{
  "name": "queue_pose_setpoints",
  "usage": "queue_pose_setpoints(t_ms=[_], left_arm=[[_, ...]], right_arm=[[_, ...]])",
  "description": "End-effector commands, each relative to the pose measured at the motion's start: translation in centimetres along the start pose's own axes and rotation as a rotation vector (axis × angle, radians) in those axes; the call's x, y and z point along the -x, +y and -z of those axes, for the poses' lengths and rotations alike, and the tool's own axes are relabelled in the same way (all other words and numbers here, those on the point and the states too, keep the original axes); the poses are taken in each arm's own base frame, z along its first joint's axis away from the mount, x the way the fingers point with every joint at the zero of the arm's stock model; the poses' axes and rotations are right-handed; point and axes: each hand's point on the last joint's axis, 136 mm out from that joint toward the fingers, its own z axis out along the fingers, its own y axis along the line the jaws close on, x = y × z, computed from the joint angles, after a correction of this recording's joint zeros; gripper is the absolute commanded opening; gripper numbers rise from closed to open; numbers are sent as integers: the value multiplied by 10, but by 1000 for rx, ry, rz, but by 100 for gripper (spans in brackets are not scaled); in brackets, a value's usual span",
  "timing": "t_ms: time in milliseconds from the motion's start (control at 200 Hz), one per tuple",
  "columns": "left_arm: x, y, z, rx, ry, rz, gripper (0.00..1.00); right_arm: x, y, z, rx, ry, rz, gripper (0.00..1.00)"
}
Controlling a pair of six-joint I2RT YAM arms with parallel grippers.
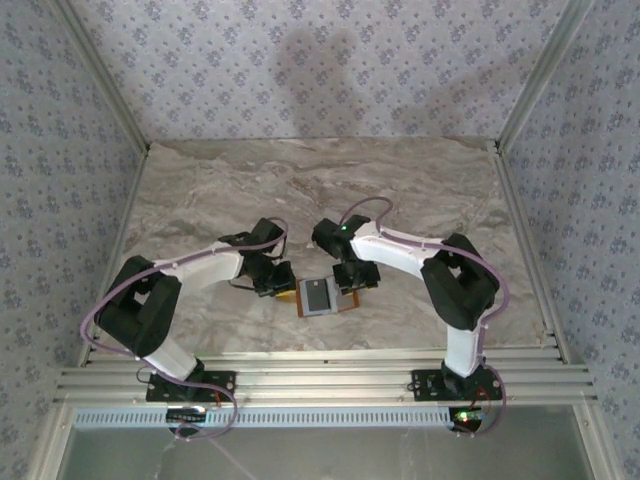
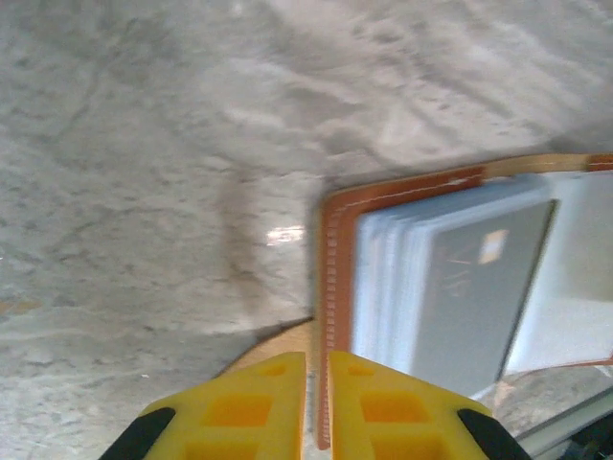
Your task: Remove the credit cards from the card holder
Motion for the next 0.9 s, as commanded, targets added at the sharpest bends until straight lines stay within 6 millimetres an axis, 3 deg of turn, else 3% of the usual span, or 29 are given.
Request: queue_pose_setpoints(t_ms=[0, 350, 380, 540, 894], left_arm=[[0, -19, 12, -15, -19, -28, 15], [-13, -38, -13, 5, 22, -54, 15], [-15, -37, -16, 10, 28, -53, 16], [-19, -29, -24, 46, 38, -52, 15], [-22, -2, -29, 170, 40, -63, 15]], right_arm=[[5, -1, 25, 58, -52, 3, 41], [23, 60, 56, 580, -113, -42, 35], [19, 62, 47, 616, -100, -47, 34], [25, 81, 46, 804, -71, -88, 30], [20, 92, 16, 828, 11, -87, 29]])
